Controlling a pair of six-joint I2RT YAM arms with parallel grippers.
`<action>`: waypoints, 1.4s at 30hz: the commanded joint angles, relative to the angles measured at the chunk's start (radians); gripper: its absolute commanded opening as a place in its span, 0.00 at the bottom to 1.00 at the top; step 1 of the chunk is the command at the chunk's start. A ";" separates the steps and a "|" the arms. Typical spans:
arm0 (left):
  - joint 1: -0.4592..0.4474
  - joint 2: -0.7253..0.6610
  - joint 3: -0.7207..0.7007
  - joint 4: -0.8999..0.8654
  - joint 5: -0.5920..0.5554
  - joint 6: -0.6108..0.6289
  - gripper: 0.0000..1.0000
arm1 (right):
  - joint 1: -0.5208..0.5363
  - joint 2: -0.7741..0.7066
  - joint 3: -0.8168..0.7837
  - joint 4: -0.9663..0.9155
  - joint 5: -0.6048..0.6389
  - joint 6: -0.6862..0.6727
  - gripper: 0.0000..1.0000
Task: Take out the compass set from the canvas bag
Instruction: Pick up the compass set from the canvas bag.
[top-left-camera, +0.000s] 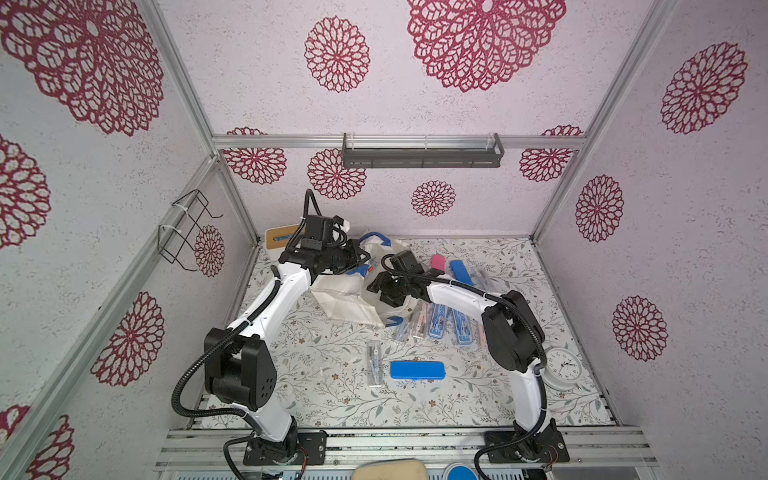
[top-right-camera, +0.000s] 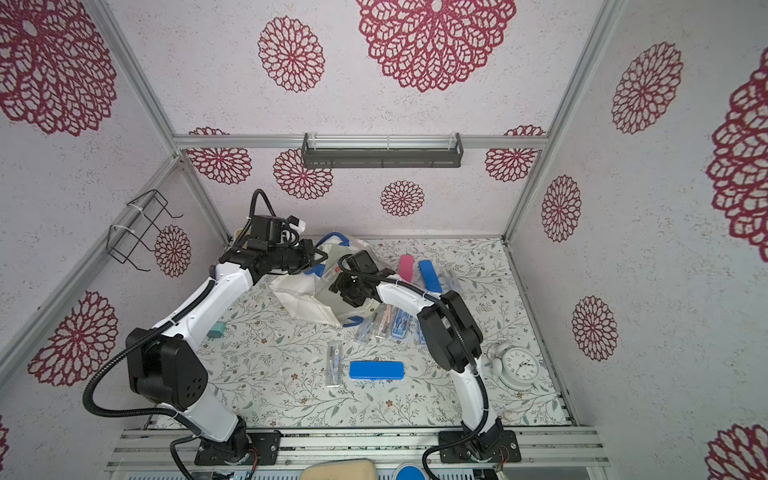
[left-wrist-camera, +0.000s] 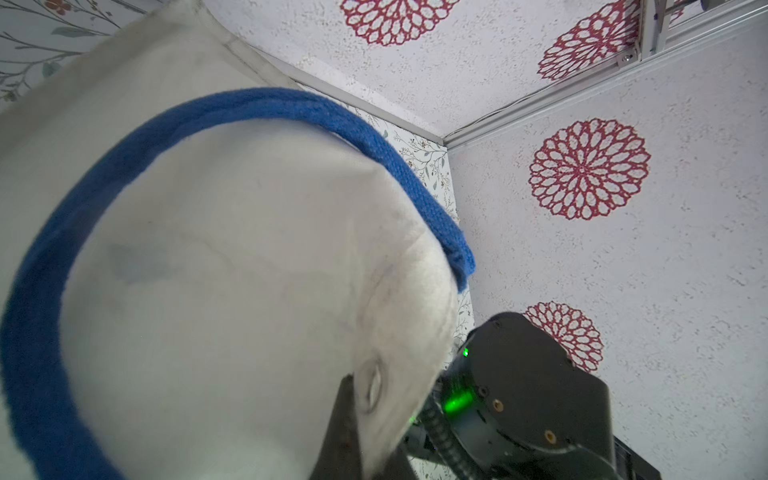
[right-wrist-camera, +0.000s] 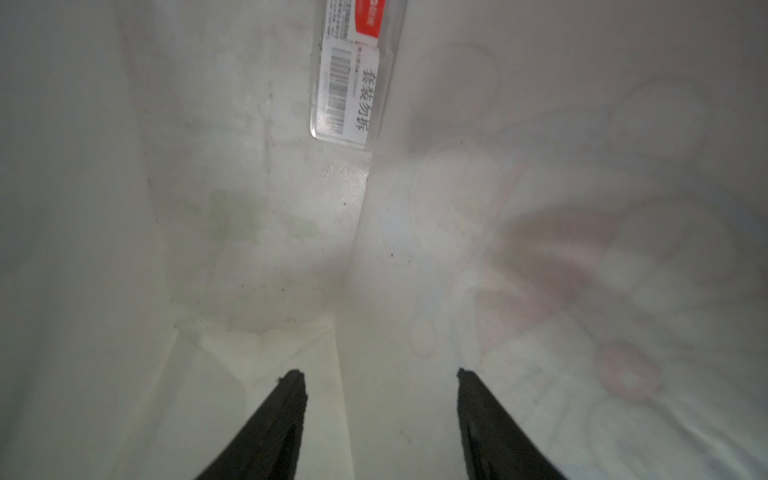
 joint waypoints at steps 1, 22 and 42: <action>-0.014 -0.017 0.028 0.046 0.037 0.010 0.00 | -0.011 0.010 0.018 0.184 0.039 0.138 0.64; -0.101 -0.075 0.004 0.037 0.112 0.038 0.00 | -0.067 0.189 0.107 0.114 0.172 0.290 0.78; -0.129 -0.123 -0.132 0.043 0.161 0.065 0.00 | -0.107 0.151 -0.073 0.890 -0.004 0.241 0.72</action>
